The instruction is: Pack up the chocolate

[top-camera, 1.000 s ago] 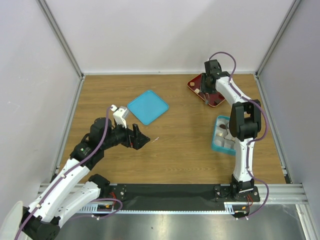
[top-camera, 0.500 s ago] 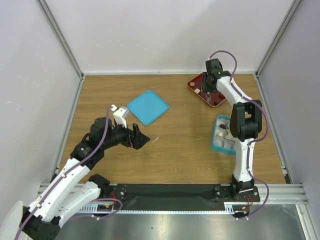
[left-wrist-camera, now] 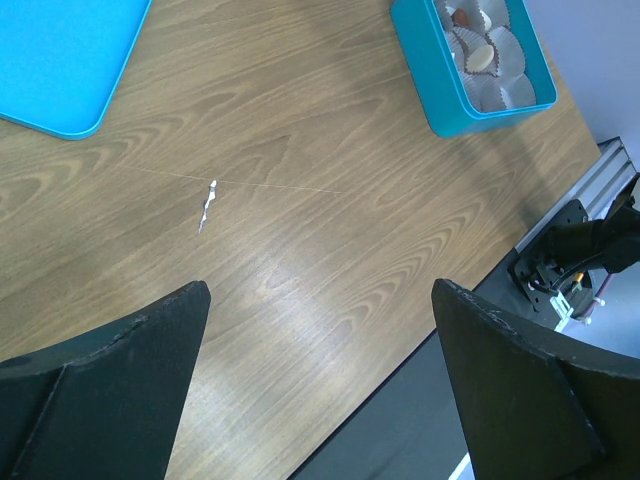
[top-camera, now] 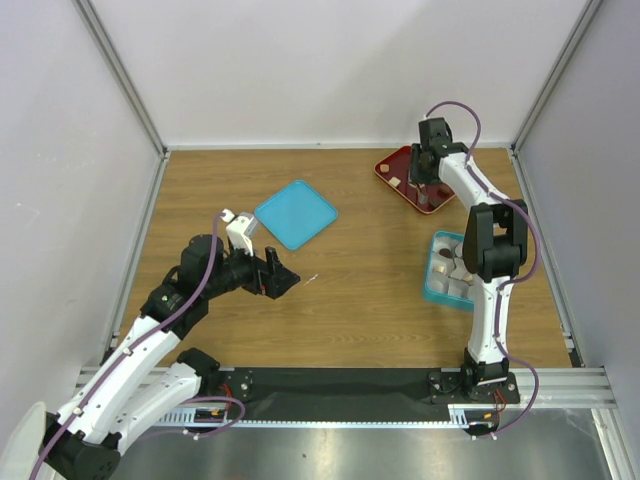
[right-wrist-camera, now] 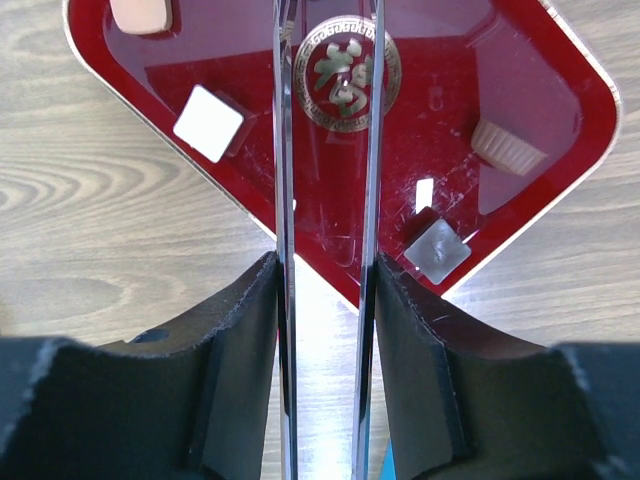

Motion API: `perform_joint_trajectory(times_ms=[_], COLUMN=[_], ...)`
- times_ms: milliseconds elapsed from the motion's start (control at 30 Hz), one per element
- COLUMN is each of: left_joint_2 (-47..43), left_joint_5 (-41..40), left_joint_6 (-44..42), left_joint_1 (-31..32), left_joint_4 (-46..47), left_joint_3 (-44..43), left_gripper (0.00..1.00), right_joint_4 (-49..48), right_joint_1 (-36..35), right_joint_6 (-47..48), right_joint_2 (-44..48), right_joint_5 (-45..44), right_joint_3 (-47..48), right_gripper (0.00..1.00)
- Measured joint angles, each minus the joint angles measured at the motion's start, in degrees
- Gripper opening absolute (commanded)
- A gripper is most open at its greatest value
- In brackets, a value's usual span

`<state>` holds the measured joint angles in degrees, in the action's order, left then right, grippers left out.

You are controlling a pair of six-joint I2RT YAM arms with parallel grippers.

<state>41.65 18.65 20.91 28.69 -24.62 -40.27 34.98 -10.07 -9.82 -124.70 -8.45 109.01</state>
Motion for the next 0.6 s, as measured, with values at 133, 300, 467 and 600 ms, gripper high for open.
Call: perform_joint_trajectory(times_ms=[133, 300, 467, 600], left_joint_2=[0.0, 0.0, 0.0, 0.0], left_joint_5=[0.0, 0.0, 0.0, 0.0], left_joint_6=[0.0, 0.0, 0.0, 0.0], left_joint_1=[0.0, 0.0, 0.0, 0.0], left_joint_4=[0.0, 0.0, 0.0, 0.0], left_joint_3=[0.0, 0.0, 0.0, 0.0], left_gripper=[1.00, 1.00, 1.00, 1.00], right_joint_4=[-0.1, -0.2, -0.1, 0.3], right_joint_1=[-0.1, -0.2, -0.3, -0.3], right_joint_6=[0.0, 0.0, 0.0, 0.0], right_joint_2=[0.0, 0.0, -0.4, -1.9], right_joint_5=[0.6, 1.0, 1.2, 1.2], right_joint_3=[-1.0, -1.1, -0.6, 0.7], right_gripper=[0.45, 0.45, 0.45, 0.46])
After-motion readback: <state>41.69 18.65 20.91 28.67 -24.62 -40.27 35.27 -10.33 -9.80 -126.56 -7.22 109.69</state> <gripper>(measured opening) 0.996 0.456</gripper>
